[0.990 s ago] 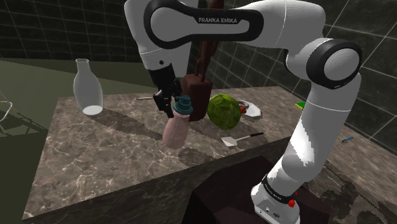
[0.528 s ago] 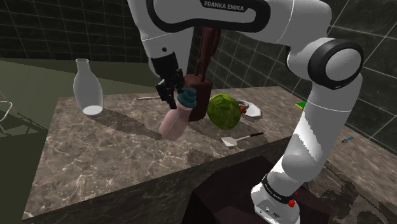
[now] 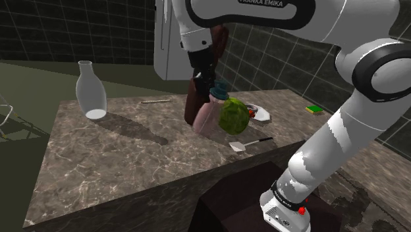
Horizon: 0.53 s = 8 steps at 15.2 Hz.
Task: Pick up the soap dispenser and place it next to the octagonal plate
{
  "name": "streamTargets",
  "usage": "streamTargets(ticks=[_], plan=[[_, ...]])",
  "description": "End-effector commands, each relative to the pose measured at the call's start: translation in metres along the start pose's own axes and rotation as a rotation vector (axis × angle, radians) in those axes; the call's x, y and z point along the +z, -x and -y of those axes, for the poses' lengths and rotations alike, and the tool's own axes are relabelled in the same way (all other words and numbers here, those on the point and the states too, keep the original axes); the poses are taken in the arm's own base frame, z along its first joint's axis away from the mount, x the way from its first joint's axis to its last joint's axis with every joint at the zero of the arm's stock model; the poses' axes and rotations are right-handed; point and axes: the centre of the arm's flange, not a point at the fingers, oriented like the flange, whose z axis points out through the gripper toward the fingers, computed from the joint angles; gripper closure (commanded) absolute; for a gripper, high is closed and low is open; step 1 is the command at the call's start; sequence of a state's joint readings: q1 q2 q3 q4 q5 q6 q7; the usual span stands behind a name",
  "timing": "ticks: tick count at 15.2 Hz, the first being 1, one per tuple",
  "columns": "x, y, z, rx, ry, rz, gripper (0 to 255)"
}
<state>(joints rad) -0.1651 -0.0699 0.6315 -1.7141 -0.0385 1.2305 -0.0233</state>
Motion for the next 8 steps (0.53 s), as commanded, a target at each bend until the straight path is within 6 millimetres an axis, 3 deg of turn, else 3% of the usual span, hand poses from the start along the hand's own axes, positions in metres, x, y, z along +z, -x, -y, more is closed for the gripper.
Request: streamTargets(ticks=[1, 8], plan=[[0.004, 0.017, -0.020, -0.001, -0.001, 0.000, 255], [0.012, 0.082, -0.086, -0.001, -0.001, 0.000, 255]])
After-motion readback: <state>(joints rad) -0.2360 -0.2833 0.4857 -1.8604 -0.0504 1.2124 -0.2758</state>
